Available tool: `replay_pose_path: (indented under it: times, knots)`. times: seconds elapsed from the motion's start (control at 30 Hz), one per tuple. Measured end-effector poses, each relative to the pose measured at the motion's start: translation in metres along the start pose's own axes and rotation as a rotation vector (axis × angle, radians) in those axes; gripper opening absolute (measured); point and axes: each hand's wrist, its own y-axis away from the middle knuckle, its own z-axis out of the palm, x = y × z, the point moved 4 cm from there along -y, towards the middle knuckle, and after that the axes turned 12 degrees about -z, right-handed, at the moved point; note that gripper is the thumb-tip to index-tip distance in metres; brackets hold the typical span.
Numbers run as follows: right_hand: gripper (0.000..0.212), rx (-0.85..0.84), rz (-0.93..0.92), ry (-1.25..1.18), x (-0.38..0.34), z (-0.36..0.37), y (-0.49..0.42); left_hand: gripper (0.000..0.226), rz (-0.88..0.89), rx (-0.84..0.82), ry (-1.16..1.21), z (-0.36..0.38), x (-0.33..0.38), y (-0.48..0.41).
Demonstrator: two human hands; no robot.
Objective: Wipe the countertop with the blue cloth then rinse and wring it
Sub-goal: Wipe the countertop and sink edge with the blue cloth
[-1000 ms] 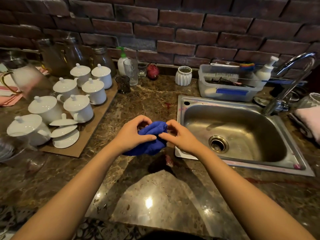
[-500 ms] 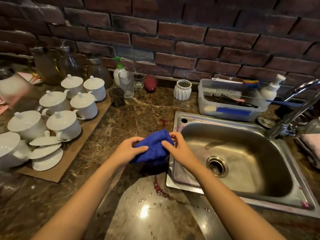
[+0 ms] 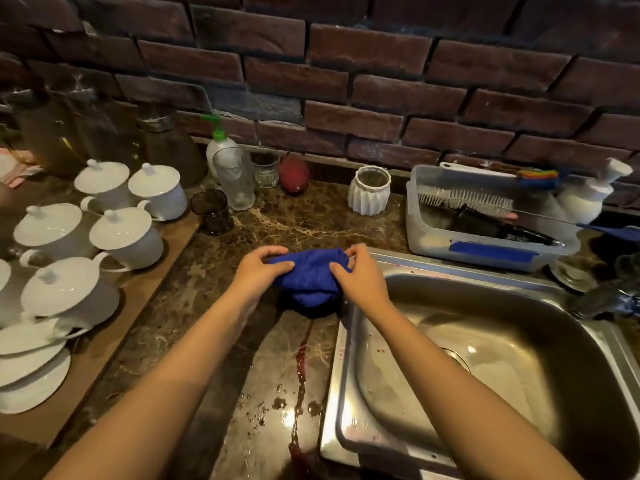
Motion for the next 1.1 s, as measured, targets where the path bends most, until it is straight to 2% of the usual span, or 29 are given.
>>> replay_pose_path:
  times: [0.23,0.3,0.37,0.43,0.5,0.53,0.6,0.63,0.77,0.9,1.1]
  knots:
    - [0.033,0.076,0.024,0.174,0.019,0.014,-0.066,0.032,0.013,0.073,0.033,0.014,0.017,-0.07]
    - [0.036,0.068,0.072,0.315,0.028,0.019,-0.077,0.035,0.045,0.082,-0.043,0.021,0.015,-0.086]
    - [0.037,0.058,0.058,0.572,0.037,0.022,-0.082,0.04,0.103,0.069,-0.132,0.025,0.01,-0.1]
    - [0.044,0.063,-0.157,0.707,0.036,0.031,-0.086,0.043,0.185,0.063,-0.26,0.024,0.003,-0.112]
    - [0.055,-0.093,-0.437,0.637,0.033,0.048,-0.088,0.045,0.29,0.107,-0.424,0.018,-0.005,-0.117]
    - [0.059,-0.214,-0.506,0.625,0.035,0.058,-0.089,0.045,0.341,0.151,-0.501,0.014,-0.009,-0.116]
    - [0.064,-0.392,-0.455,0.683,0.047,0.071,-0.089,0.045,0.409,0.268,-0.659,0.003,-0.021,-0.106]
    - [0.064,-0.409,-0.401,0.701,0.054,0.074,-0.089,0.047,0.411,0.327,-0.743,-0.003,-0.029,-0.099]
    - [0.062,-0.327,-0.283,0.699,0.053,0.084,-0.082,0.058,0.284,0.447,-1.026,-0.025,-0.078,-0.063]
    - [0.06,-0.29,-0.251,0.711,0.046,0.095,-0.061,0.071,0.248,0.467,-1.133,-0.033,-0.115,-0.041]
    - [0.058,-0.291,-0.269,0.681,0.043,0.101,-0.027,0.065,0.226,0.494,-1.193,-0.029,-0.119,-0.041]
